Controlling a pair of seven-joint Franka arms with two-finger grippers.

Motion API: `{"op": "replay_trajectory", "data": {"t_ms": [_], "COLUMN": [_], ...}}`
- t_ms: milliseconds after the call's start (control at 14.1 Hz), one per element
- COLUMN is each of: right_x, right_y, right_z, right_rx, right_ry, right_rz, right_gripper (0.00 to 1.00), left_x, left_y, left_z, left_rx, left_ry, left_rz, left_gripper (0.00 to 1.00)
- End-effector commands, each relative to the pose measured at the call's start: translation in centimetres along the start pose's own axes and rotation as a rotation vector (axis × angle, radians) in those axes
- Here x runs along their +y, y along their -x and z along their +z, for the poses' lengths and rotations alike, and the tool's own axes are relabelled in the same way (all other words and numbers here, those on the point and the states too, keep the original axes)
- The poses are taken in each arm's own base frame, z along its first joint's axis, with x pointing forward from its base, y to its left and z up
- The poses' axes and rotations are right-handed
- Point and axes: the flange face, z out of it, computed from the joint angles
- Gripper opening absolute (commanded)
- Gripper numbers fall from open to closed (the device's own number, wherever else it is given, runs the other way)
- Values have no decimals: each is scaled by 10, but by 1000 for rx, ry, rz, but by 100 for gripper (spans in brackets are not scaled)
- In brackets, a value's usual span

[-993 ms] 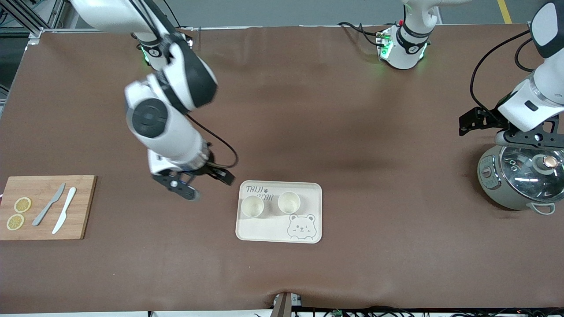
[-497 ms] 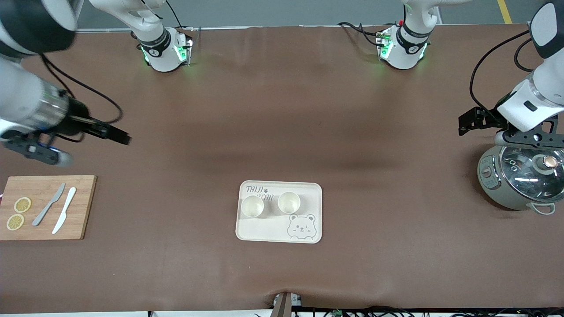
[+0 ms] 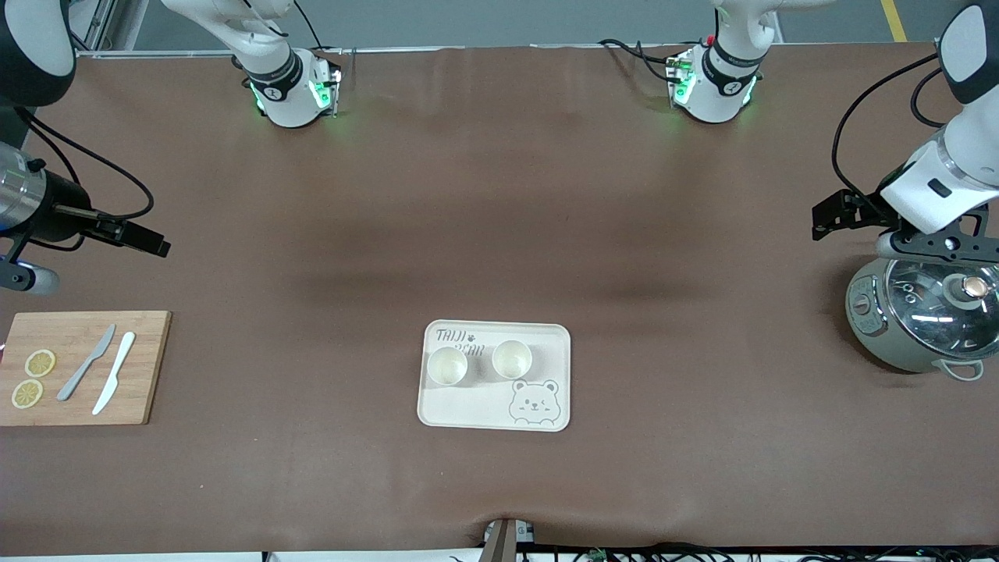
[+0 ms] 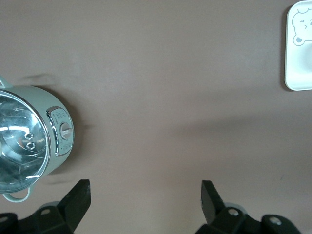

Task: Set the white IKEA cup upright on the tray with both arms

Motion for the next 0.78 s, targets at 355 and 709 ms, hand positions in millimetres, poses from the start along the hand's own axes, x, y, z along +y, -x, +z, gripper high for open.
{"op": "replay_trajectory", "data": {"t_ms": [355, 709], "right_x": [21, 28], "right_y": [34, 42], "right_z": [19, 41], "right_rx": [65, 109], "right_ry": [19, 18], "right_rz": [-55, -109], "right_gripper": [100, 100], "left_x": [1, 1], "left_y": [2, 2], "left_z": [-1, -1], "left_rx": [-4, -4], "left_ry": [9, 9], "left_rz": [-4, -5], "left_gripper": [100, 100]}}
